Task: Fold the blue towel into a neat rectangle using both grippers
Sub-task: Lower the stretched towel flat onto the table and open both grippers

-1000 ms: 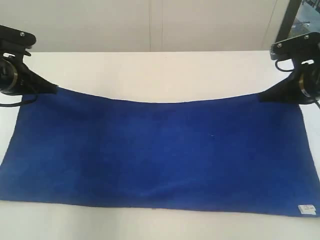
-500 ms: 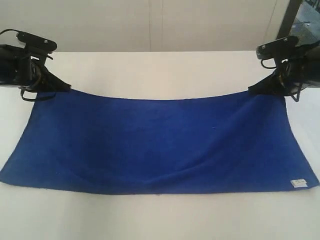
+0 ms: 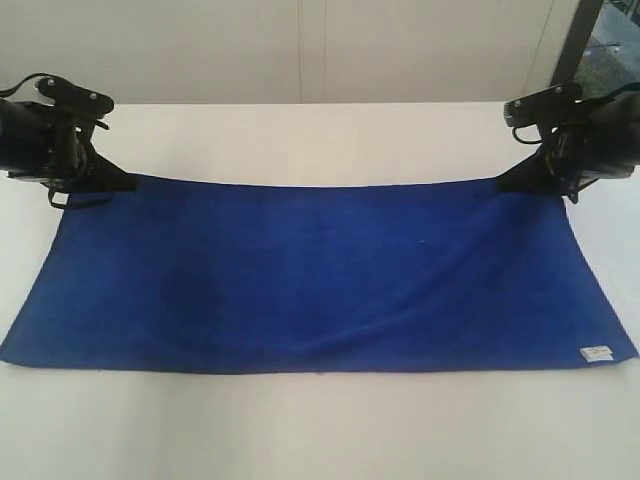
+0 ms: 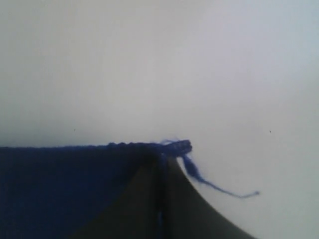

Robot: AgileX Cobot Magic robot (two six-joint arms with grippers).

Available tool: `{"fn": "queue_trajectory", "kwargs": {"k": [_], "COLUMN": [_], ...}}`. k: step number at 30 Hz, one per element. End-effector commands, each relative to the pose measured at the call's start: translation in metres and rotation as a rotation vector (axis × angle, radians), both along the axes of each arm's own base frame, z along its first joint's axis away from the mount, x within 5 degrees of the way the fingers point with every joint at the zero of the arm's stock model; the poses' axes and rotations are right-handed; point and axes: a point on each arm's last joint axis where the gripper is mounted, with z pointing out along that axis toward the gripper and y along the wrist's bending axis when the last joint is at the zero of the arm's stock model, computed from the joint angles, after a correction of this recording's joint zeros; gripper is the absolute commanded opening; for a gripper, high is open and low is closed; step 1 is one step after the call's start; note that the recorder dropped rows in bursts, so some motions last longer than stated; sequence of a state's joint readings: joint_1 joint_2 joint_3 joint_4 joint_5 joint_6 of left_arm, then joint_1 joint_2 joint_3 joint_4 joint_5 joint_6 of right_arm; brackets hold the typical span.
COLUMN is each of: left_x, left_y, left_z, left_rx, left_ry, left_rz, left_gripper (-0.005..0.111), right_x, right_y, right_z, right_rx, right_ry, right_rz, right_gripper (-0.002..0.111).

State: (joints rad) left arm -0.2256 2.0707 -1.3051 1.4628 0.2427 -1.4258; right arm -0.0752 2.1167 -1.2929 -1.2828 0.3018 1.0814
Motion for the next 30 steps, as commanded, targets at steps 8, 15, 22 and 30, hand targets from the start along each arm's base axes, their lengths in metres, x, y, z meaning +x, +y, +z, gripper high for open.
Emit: {"fn": "queue_trajectory", "kwargs": {"k": [8, 15, 22, 30], "left_x": [0.005, 0.004, 0.004, 0.004], "left_y": [0.003, 0.004, 0.007, 0.008], "left_z": [0.007, 0.007, 0.008, 0.008], "left_rx": [0.024, 0.028, 0.055, 0.075], "left_ry": [-0.029, -0.028, -0.027, -0.028], "left_rz": [0.021, 0.026, 0.051, 0.051], "left_gripper": [0.000, 0.024, 0.049, 0.048], "right_x": [0.007, 0.007, 0.009, 0.011], "right_y": [-0.003, -0.003, -0.010, -0.022], "right_z": [-0.013, -0.014, -0.007, 0.007], "right_rx": [-0.005, -0.011, -0.069, -0.137], "right_ry": [0.014, 0.018, 0.019, 0.002], "right_rz": [0.003, 0.010, -0.039, -0.188], "right_gripper": [0.000, 0.015, 0.042, 0.043]}}
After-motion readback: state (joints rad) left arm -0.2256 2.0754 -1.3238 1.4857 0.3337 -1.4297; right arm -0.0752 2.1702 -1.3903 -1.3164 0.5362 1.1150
